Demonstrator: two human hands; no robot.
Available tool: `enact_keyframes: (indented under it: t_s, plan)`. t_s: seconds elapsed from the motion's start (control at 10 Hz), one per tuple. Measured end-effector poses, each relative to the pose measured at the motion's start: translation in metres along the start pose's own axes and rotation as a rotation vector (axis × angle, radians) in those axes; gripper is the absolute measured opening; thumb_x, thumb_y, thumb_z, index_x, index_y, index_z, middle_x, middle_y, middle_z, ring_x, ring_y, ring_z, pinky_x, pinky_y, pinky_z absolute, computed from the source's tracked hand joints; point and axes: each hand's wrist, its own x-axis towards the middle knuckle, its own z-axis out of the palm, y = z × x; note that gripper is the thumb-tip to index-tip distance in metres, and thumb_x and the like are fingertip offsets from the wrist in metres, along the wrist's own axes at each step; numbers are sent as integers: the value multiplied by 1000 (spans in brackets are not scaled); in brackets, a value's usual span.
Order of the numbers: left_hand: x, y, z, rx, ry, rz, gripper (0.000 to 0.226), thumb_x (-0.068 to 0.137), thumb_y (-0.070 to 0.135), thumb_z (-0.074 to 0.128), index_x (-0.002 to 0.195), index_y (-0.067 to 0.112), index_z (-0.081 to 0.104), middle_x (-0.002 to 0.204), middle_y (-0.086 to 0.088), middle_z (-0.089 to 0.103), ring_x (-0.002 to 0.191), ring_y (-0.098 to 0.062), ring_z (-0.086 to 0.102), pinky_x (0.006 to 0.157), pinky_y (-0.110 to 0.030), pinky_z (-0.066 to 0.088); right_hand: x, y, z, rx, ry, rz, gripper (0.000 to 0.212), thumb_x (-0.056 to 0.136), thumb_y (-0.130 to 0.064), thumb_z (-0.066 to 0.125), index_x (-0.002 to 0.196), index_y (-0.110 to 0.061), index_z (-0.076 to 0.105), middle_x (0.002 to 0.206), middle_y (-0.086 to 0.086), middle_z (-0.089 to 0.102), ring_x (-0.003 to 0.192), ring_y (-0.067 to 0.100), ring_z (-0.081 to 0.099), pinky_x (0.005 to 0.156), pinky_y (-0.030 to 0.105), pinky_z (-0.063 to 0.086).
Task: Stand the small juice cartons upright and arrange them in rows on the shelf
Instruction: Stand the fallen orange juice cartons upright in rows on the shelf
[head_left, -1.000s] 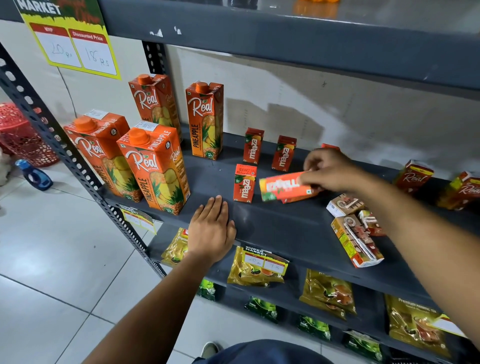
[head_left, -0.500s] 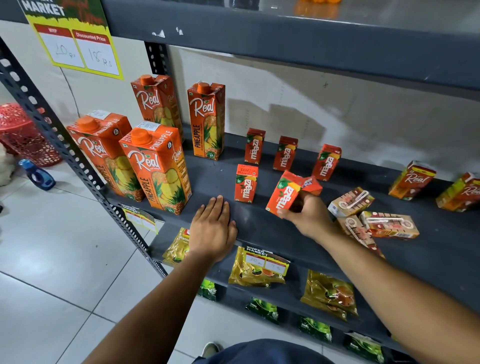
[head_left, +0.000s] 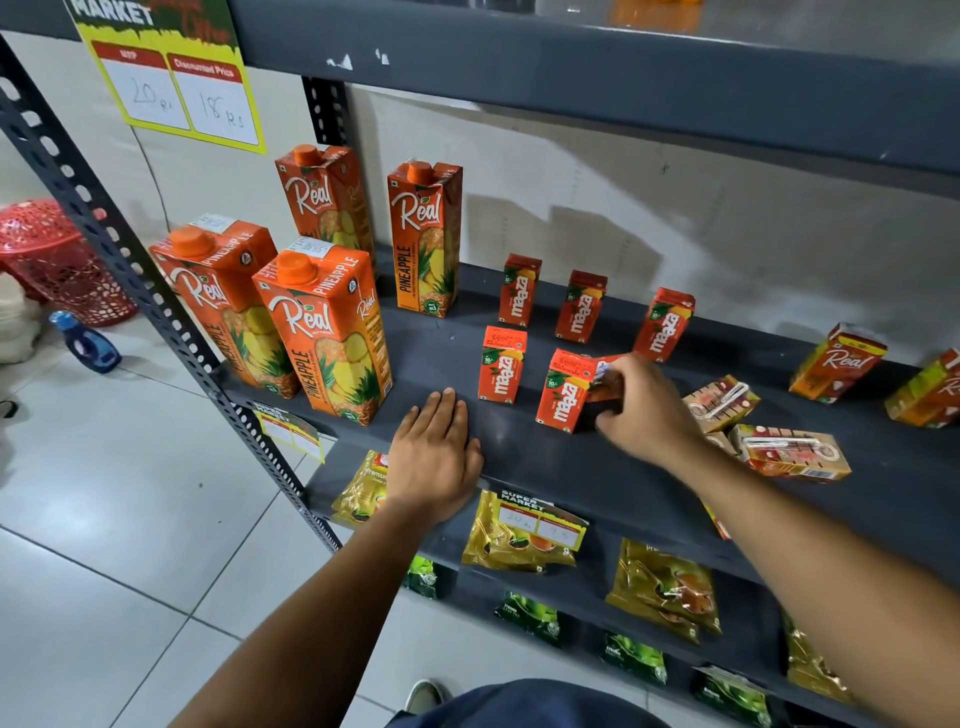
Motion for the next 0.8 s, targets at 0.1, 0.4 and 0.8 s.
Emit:
enact_keyframes:
  t_s: [0.1,0.4,0.8]
  plan:
    - [0,1,0,4,2,-1,59,90,35,32,133,-1,51,144,-20,46,134,-35,41,111,-47,30,21,7,-22,-127,-15,-30,57,71,-8,73,120,-24,49,127,6,52,114,27,53,88,42,49]
    - [0,2,-3,9,-3,6,62,89,36,28,130,-2,53,142,-22,48,132,-36,44,108,-49,34,65,8,-24,-393,-441,-173,77,82,-7,67,148,-22,31,150,10,39,134,30,40,108,45,36]
    - [2,1,1,23,7,-4,60,89,36,30,129,-2,54,140,-21,50,131,-36,46,107,-49,35,54,56,-34,-78,-156,-86,66,82,-14,71,141,-19,42,144,7,43,128,27,45,103,35,35]
